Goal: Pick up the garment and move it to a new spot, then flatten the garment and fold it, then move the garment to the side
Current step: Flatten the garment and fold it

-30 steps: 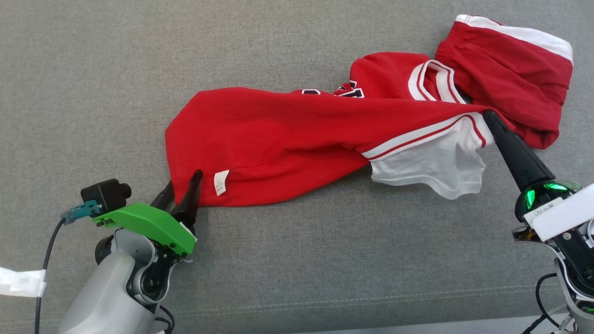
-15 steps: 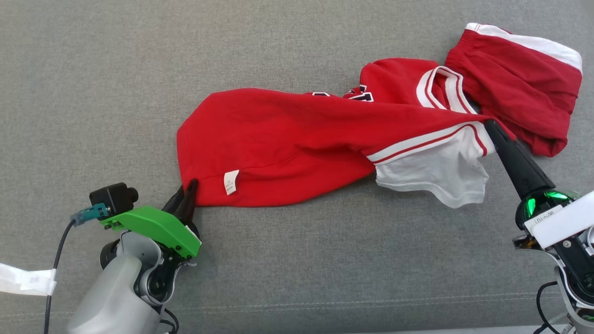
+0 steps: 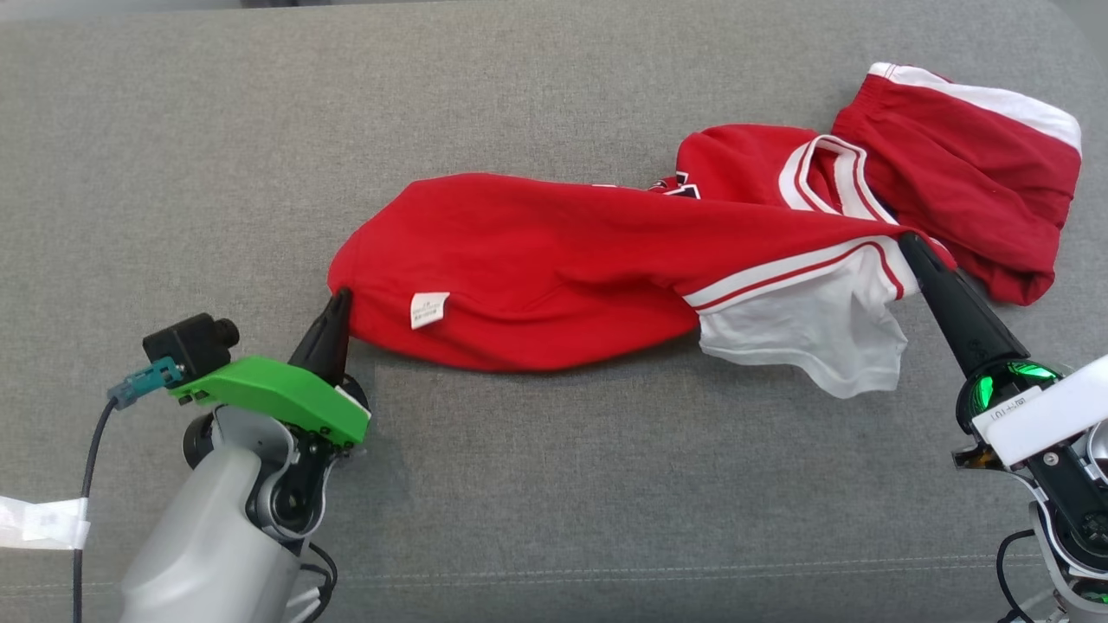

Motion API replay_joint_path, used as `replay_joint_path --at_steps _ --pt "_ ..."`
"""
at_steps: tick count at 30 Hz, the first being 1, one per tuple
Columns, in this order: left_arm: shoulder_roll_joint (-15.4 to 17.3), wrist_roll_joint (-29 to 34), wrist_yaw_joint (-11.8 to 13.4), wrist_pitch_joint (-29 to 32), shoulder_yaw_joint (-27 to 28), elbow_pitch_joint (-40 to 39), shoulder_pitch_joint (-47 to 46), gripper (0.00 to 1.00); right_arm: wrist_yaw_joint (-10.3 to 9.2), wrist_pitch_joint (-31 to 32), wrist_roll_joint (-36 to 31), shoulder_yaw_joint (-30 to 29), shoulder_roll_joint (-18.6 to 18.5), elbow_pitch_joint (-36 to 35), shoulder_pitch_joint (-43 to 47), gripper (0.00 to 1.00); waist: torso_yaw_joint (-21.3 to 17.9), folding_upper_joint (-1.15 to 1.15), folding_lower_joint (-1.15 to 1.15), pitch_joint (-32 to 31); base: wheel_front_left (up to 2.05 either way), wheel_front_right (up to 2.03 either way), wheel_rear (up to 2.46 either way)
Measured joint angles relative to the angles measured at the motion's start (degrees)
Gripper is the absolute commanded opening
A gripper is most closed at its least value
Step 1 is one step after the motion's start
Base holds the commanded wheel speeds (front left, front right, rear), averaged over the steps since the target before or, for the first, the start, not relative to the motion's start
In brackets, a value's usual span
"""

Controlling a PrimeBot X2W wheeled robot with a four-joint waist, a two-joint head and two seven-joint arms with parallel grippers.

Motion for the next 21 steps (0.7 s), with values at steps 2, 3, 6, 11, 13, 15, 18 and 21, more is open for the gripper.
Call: replay_joint_path --at_steps 2,3,6,11,13,15,18,21 --pt "0.32 -0.78 -0.03 -1.99 1.34 -2.52 -0.63 0.00 0.09 -0.51 -0.03 -0.13 0.01 0.18 0.25 0.00 0.10 0.00 0.00 -0.97 0.00 0.00 0.00" --pt "0.59 -1.69 -0.03 -2.50 1.97 -3.53 -0.82 0.00 0.09 -1.15 -0.11 -0.56 0.13 0.15 0.23 0.00 0.13 0.00 0.00 -1.33 0.00 0.00 0.00" --pt "1.89 -3.31 -0.05 -3.23 4.25 -7.25 -0.96 0.00 0.07 -2.96 0.07 -2.42 1.72 -0.33 -0.98 0.00 0.19 0.00 0.00 -2.53 0.00 0.00 0.00" --pt "4.46 -5.79 -0.05 -3.30 5.60 -16.02 -2.92 0.00 -0.53 -2.89 0.89 -2.86 2.27 -1.20 -7.59 0.00 0.33 0.00 0.00 -4.91 0.00 0.00 0.00" --pt "5.69 -6.20 -0.05 -3.30 6.25 -19.33 -4.43 0.00 -0.97 -1.82 2.54 -2.46 2.50 -1.40 -10.10 0.00 0.48 0.00 0.00 -6.03 0.00 0.00 0.00" --pt "6.30 -6.54 -0.05 -3.30 6.68 -20.92 -5.04 0.00 -1.02 -1.12 3.45 -1.82 2.79 -1.64 -11.15 0.00 0.58 0.00 0.00 -6.62 0.00 0.00 0.00" --pt "7.77 -7.94 -0.05 -3.32 8.28 -25.66 -5.77 0.00 -1.03 1.24 6.62 1.05 4.30 -2.92 -13.65 0.00 0.92 0.00 0.00 -8.53 0.00 0.00 0.00" --pt "8.89 -10.21 -0.05 -3.72 10.47 -30.05 -5.75 0.00 -1.44 2.34 9.50 2.36 5.83 -5.17 -14.49 0.00 1.32 0.00 0.00 -10.54 0.00 0.00 0.00"
